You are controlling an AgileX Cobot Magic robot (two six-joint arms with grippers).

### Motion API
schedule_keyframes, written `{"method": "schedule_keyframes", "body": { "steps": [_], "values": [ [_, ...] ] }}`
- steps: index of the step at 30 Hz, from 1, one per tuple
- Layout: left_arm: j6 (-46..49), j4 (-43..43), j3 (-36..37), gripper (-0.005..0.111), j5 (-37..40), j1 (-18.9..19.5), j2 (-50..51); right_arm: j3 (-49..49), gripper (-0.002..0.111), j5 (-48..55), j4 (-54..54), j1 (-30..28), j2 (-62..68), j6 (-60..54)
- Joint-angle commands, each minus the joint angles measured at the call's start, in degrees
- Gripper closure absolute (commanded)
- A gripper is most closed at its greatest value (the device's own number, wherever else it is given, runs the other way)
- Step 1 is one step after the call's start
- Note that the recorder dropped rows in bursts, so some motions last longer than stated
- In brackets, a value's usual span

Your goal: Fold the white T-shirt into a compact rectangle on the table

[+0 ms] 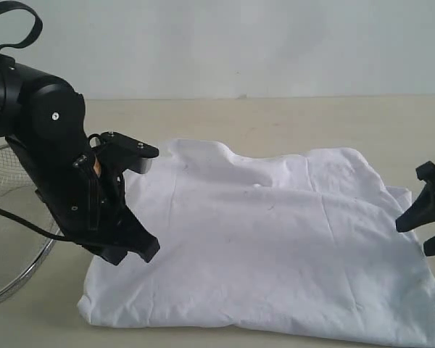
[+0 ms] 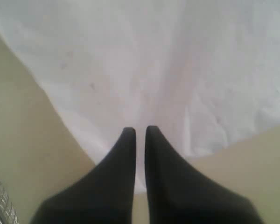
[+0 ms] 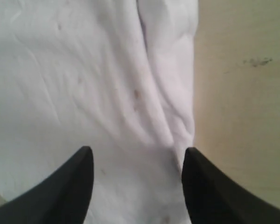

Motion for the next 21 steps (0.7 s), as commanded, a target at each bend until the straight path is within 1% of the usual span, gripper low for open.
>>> {"method": "schedule_keyframes", "body": {
  "steps": [1, 5, 11, 15, 21],
  "values": [
    [0.0, -0.61, -0.39, 0.102, 0.32, -0.47, -0.44, -0.42, 0.057, 0.95, -0.52, -5.35, 0.22, -0.86],
    [0.0, -0.61, -0.39, 0.102, 0.2, -0.47, -0.44, -0.15, 0.057, 0.95, -0.63, -5.63, 0.44, -2.14],
    [0.0, -0.61, -0.39, 0.102, 0.05, -0.47, -0.44, -0.15, 0.057, -0.64, -0.64, -2.93, 0.44, -4.89],
    [0.0, -0.61, -0.39, 0.102, 0.66, -0.47, -0.44, -0.06, 0.057, -1.17, -0.75, -2.93, 0.44, -5.15],
    [0.0, -0.61, -0.39, 0.102, 0.66, -0.47, -0.44, 3.19, 0.057, -6.26, -0.54, -2.93, 0.44, -5.84]
  ]
}}
